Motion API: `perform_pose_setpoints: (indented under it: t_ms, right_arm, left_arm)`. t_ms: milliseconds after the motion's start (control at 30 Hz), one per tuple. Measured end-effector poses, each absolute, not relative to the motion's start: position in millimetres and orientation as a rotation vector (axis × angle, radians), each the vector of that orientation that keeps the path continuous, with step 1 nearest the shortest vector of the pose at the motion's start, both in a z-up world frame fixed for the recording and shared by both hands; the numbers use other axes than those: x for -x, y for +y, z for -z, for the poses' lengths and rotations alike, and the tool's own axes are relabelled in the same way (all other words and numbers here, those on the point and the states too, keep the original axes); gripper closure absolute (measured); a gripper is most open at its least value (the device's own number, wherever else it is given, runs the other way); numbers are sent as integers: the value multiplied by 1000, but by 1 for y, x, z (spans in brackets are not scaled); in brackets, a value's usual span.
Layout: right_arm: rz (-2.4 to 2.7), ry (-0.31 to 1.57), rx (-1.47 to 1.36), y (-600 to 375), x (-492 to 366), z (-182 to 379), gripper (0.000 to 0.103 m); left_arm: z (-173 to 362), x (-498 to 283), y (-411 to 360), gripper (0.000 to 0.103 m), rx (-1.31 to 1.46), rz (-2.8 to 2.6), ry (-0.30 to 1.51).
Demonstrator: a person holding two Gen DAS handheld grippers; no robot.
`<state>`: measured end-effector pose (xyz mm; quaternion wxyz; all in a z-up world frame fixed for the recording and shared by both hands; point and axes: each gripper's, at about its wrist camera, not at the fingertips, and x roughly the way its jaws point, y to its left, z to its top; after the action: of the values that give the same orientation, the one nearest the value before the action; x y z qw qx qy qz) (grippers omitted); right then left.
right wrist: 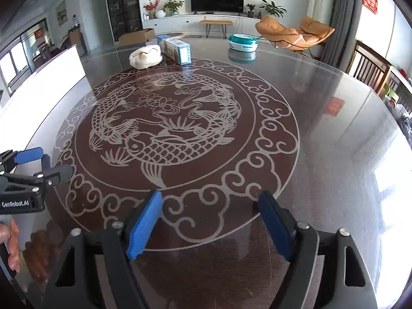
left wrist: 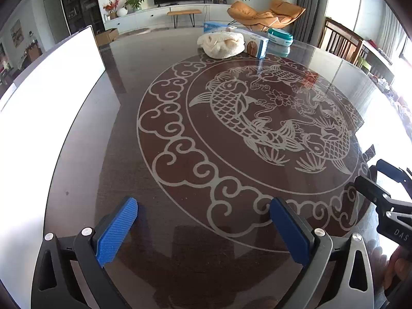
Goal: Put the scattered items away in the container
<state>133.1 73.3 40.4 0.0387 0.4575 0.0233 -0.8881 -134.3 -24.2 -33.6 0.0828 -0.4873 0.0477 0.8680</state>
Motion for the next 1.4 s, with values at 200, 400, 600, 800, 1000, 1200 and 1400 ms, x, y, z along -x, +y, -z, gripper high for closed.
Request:
perform_pose_setpoints:
  t_ms: [200,400,600,800,1000,1200,1400]
  right_arm:
    - [2725,66,-1422,73,-128,-39,14]
    - [2707,70,-1441,71,-115,-37,3]
    - [2699,69,-1441,71,-113,-36,2]
    - [2705,71,-1441,70,-113,-36,2]
    - [2711,70,-1443,70,-112,-36,2]
    - [2710,68,-1446,71,-111,-36,2]
    - [2708,68,-1442,70,-110,-36,1]
  left_arm:
    - [34,137,-25,0,1423,-2609,136]
    - [34,157,-28,0,1440,-2638,112]
    - [35,173,-30,0,1432,-2625,122]
    - [36,189,-29,0,1425,-2621,126]
    - [37,218,-14,0,1439,-2648,106]
    - [37,229,-2,0,1429,-2646,113]
    - [37,233,-1,0,1428,-2640,118]
